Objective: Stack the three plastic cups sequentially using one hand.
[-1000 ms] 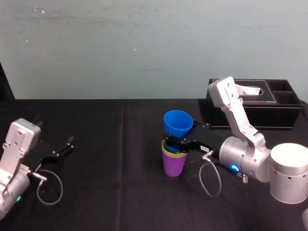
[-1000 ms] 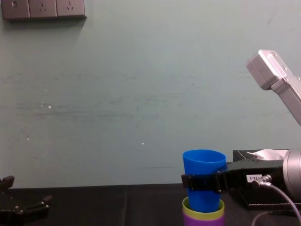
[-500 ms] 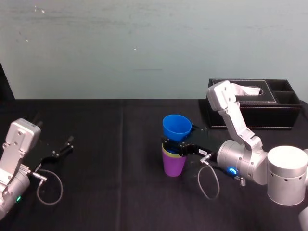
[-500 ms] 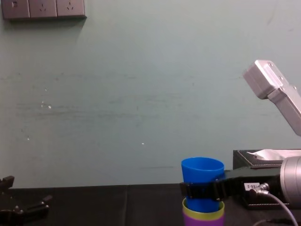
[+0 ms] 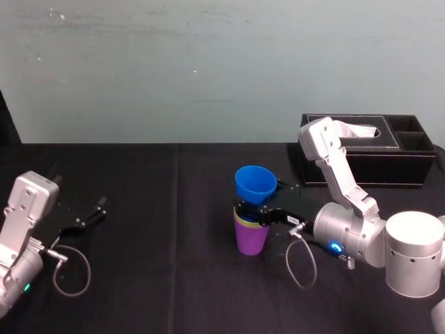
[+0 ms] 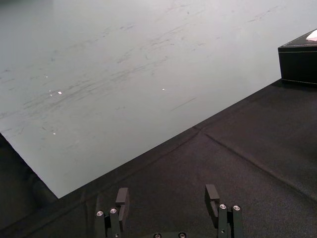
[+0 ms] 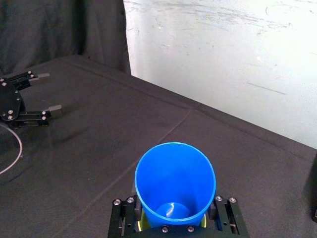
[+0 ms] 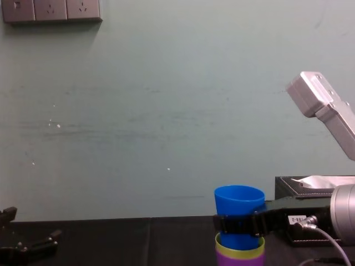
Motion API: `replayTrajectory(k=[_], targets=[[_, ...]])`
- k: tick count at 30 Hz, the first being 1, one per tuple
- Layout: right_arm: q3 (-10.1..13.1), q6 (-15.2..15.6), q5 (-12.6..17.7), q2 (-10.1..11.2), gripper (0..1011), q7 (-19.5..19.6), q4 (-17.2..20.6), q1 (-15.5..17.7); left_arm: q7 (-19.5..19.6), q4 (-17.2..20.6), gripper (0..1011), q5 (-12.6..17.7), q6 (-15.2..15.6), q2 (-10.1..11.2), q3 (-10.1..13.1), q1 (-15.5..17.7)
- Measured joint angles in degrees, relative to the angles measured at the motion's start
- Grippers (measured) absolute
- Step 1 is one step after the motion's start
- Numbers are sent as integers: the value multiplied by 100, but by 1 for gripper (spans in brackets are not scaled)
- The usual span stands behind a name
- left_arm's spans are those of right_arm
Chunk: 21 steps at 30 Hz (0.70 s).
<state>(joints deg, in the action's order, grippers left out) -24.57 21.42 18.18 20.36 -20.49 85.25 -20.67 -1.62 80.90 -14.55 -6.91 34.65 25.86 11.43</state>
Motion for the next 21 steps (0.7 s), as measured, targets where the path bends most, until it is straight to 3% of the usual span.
replayTrajectory(k=[9, 16, 21], targets=[[-1, 1, 0, 4, 729, 0, 5, 0, 0, 0, 1000, 0, 0, 0, 0, 0], [-1, 4, 0, 7, 920, 0, 10, 0, 0, 0, 1000, 0, 0, 0, 0, 0], [-1, 7, 0, 8, 1004, -4, 11, 0, 0, 0, 1000, 0, 0, 0, 0, 0]])
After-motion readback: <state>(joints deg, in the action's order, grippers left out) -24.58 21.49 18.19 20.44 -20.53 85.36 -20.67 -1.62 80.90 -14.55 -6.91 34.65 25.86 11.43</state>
